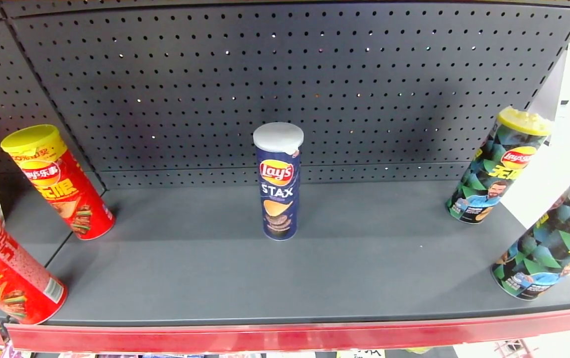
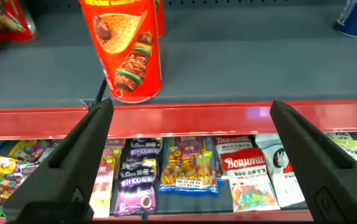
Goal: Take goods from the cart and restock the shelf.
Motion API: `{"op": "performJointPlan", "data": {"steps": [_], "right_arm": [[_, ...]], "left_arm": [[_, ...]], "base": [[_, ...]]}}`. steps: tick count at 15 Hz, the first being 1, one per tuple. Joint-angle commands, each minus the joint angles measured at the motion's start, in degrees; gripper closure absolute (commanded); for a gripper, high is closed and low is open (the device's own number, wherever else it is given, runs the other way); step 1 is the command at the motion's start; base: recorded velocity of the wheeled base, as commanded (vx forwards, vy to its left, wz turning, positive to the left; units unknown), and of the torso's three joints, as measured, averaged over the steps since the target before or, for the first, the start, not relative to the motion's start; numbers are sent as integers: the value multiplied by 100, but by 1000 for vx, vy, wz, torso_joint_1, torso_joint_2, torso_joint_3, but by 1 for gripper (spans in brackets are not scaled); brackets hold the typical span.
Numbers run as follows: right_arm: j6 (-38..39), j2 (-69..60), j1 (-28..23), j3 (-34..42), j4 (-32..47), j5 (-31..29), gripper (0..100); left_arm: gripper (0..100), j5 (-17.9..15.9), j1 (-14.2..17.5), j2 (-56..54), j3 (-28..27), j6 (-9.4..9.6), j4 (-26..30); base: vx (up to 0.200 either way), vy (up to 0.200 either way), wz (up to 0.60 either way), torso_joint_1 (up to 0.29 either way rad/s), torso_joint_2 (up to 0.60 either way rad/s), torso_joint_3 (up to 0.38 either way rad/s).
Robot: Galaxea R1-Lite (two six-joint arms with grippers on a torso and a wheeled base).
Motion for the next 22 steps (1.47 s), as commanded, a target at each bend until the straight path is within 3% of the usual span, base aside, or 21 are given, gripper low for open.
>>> {"op": "performJointPlan", "data": {"steps": [1,2,3,5,6,7,8,9,10,12,16,20,22], "right_arm": [[-2,145,480,-95,-1,-10,100],[-2,163,603,-112,-1,-10,100],[-11,233,700,-103,8,-10,100],[-11,338,709,-121,-1,-1,100],[-11,479,726,-191,-10,25,100],[-11,505,735,-174,-10,113,100],[-11,576,735,-174,-10,166,100],[-2,646,735,-174,-10,175,100],[-2,664,735,-174,-45,175,100],[-2,699,735,-165,-89,175,100],[-2,672,726,-191,-89,139,100],[-2,672,717,-200,-89,131,100],[-2,672,709,-200,-89,122,100]], "left_arm": [[0,-176,-7,41,-9,19,-9],[0,-439,-7,32,-9,28,-18],[0,-562,-7,23,-9,151,-27],[0,-729,-113,832,-1125,-51,-106],[0,-826,-209,2361,-2470,-376,-141],[0,-1107,-350,2827,-2786,-341,-141],[0,-1512,-526,3222,-2856,-165,-159],[0,-2232,-737,4137,-3111,125,-247],[0,-2549,-798,4752,-3287,256,-493],[0,-3015,-1167,5894,-3305,775,-1161],[0,-3366,-1950,7494,-3744,845,-2013],[0,-3419,-2213,8803,-4377,854,-2866],[0,-3419,-2372,9164,-4702,863,-2883]], "base": [[0,0,0,0,0,0],[0,0,0,0,0,0],[0,0,0,0,0,0],[0,0,0,0,0,0],[0,0,0,0,0,0],[0,0,0,0,0,0],[0,0,0,0,0,0],[0,0,0,0,0,0],[0,0,0,0,0,0],[0,0,0,0,0,0],[0,0,0,0,0,0],[0,0,0,0,0,0],[0,0,0,0,0,0]]}}
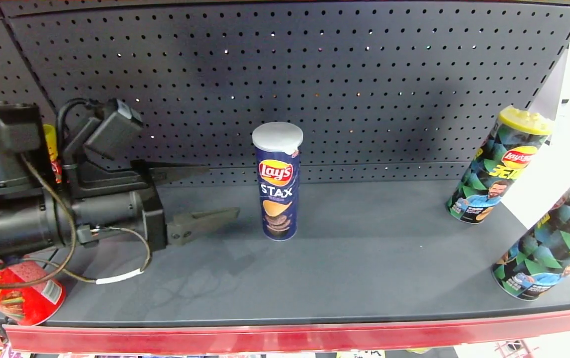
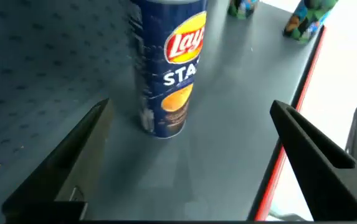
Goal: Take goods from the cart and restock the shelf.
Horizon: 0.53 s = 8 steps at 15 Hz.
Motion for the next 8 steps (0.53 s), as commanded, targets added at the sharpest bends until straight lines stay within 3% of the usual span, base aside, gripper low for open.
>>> {"op": "performJointPlan", "data": {"steps": [1,5,8], "right_arm": [[-2,8,-2,1,1,-1,100],[-2,17,-2,1,1,-10,100],[-2,-1,-2,1,1,-54,100]], "left_arm": [[0,-1,-264,998,-536,12,-36],[0,-176,-273,1674,-1187,249,-36],[0,-229,-264,1964,-1644,249,-27]], "base": [[0,0,0,0,0,0],[0,0,0,0,0,0],[0,0,0,0,0,0]]}}
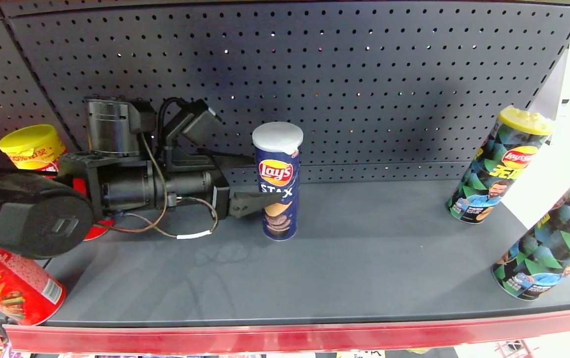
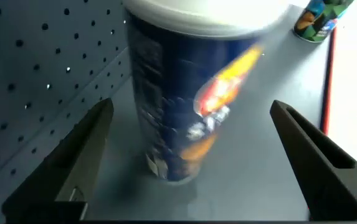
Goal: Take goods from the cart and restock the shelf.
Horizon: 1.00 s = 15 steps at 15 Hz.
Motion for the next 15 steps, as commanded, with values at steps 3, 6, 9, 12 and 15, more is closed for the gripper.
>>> {"op": "performJointPlan", "data": {"steps": [3,6,9,12,15], "right_arm": [[5,-1,2,-8,1,-5,100],[49,-1,-7,1,1,-5,100],[49,-1,2,-8,1,-32,100],[49,-1,2,-8,1,-32,100],[49,8,-7,-34,1,-40,100]], "left_arm": [[0,-169,5,420,-416,-1,-1],[0,-327,-21,438,-469,-1,7],[0,-617,-4,543,-600,-1,7],[0,-644,-4,807,-943,-1,7],[0,-644,-4,1009,-1145,-1,7]], "base": [[0,0,0,0,0,0],[0,0,0,0,0,0],[0,0,0,0,0,0],[0,0,0,0,0,0],[0,0,0,0,0,0]]}}
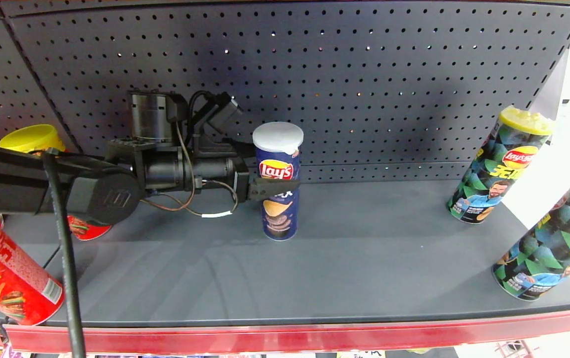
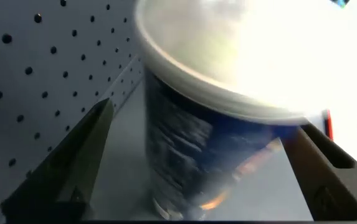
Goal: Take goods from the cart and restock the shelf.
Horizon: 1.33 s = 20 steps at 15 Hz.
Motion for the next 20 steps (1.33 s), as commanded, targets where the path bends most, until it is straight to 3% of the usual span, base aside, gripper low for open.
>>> {"op": "performJointPlan", "data": {"steps": [1,2,3,7,10,14,17,20], "right_arm": [[-1,10,-7,-9,-1,6,100],[7,10,-7,-9,-1,6,100],[7,10,-7,-9,-1,6,100],[7,28,-7,-9,-1,6,100],[7,54,-7,-9,-1,6,100],[25,46,-7,-9,-1,6,100],[25,46,-7,0,-1,6,100],[25,46,-7,0,-1,6,100]], "left_arm": [[0,12,-10,171,-134,-1,-10],[0,12,-19,197,-134,8,-19],[100,12,-19,206,-142,8,-19],[100,30,-63,74,-2,-9,-1],[100,83,-300,-374,631,-62,-1],[100,496,-572,-840,1281,-62,-19],[100,847,-731,-1024,1440,-71,-19],[100,988,-915,-1314,1879,-71,-19]], "base": [[0,0,0,0,0,0],[0,0,0,0,0,0],[0,0,0,0,0,0],[0,0,0,0,0,0],[0,0,0,0,0,0],[0,0,0,0,0,0],[0,0,0,0,0,0],[0,0,0,0,0,0]]}}
